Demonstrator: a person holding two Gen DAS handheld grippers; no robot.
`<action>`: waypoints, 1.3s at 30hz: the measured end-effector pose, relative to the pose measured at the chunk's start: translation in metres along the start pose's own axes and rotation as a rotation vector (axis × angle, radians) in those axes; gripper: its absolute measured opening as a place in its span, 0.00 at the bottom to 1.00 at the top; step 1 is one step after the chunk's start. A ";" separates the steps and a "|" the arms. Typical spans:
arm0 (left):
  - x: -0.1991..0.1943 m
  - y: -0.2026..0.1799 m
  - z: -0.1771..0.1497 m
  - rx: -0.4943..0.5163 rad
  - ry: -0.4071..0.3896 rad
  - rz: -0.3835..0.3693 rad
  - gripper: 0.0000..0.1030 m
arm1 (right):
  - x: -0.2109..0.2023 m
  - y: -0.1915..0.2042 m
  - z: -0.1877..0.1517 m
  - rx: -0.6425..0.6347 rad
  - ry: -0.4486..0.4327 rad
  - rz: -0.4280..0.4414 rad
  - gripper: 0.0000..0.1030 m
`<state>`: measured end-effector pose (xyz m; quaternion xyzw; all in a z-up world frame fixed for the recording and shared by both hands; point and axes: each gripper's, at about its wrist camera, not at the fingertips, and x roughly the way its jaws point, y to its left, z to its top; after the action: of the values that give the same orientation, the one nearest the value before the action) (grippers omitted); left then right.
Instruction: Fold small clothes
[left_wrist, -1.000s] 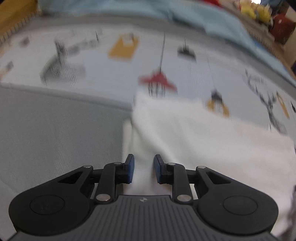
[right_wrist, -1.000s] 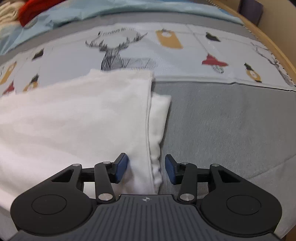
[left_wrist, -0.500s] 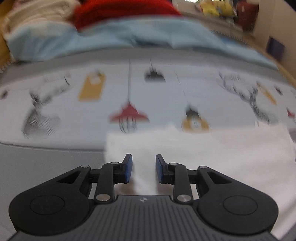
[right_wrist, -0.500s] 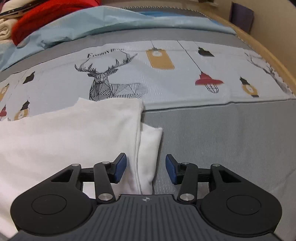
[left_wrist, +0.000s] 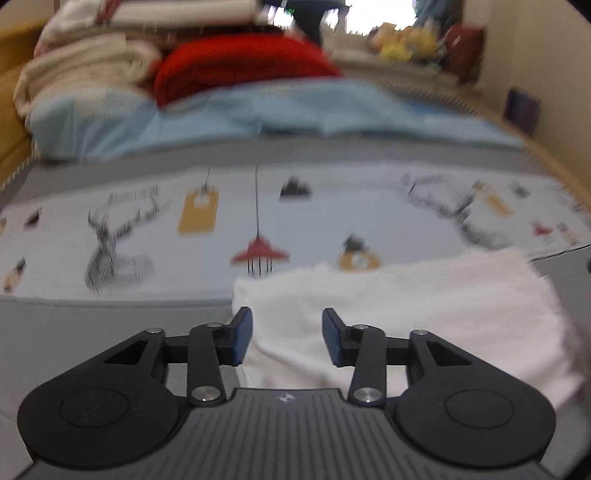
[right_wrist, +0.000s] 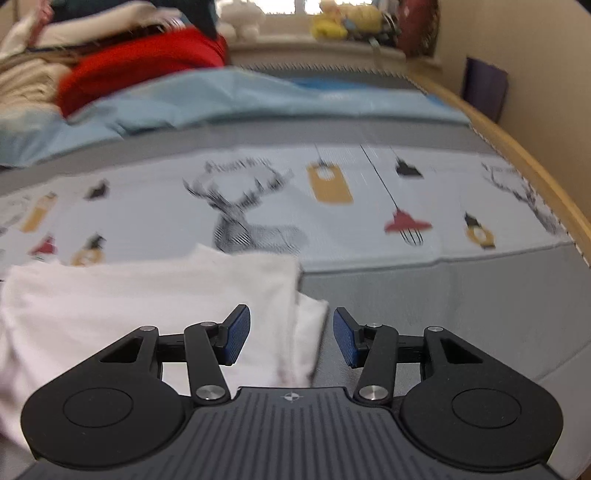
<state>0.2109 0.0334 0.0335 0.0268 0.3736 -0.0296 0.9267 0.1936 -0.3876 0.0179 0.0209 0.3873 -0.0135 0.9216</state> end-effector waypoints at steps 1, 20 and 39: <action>-0.019 0.006 0.000 0.013 -0.046 -0.005 0.59 | -0.011 0.000 0.003 0.011 -0.021 0.007 0.49; -0.146 0.085 -0.048 -0.308 -0.255 0.052 0.78 | -0.110 0.145 -0.087 -0.047 -0.099 0.245 0.50; -0.166 0.113 -0.063 -0.428 -0.234 0.037 0.82 | -0.048 0.338 -0.133 -0.329 0.078 0.409 0.35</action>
<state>0.0564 0.1566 0.1071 -0.1670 0.2611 0.0642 0.9486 0.0784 -0.0433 -0.0313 -0.0511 0.4073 0.2370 0.8805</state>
